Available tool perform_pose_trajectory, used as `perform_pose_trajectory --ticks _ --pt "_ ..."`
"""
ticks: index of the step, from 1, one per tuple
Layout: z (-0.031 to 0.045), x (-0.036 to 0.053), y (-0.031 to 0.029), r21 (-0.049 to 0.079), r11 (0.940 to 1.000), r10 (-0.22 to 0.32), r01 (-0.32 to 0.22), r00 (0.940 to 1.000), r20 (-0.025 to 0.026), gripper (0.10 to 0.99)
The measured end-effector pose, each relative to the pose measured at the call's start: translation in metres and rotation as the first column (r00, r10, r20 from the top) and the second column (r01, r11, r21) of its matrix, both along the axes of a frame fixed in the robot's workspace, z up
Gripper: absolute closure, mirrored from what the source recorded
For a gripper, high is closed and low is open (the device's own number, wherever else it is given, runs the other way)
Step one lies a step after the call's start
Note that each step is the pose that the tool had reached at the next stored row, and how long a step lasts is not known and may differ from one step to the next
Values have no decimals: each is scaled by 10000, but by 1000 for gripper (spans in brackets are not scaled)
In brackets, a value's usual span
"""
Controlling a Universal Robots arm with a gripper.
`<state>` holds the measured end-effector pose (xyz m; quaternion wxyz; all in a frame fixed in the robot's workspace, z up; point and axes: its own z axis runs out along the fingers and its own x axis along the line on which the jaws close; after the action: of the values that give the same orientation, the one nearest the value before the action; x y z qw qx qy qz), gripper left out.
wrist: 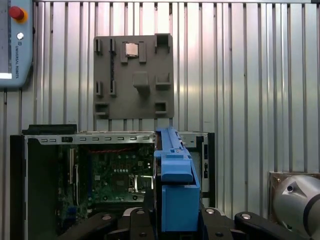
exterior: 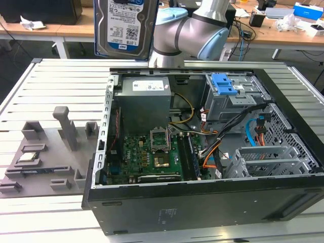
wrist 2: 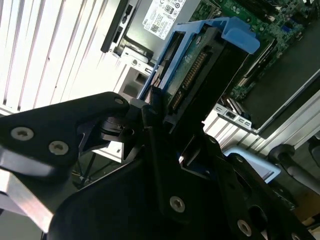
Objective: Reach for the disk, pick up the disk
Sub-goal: 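Pick up the disk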
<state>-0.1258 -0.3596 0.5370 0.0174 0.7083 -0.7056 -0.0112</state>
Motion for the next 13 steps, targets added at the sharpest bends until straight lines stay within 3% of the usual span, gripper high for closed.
perform_pose_trajectory --ticks 9,13 --pt "0 226 0 0 10000 1 -1 10000 0 722" --pt "0 367 0 -1 10000 0 0 10000 -1 722"
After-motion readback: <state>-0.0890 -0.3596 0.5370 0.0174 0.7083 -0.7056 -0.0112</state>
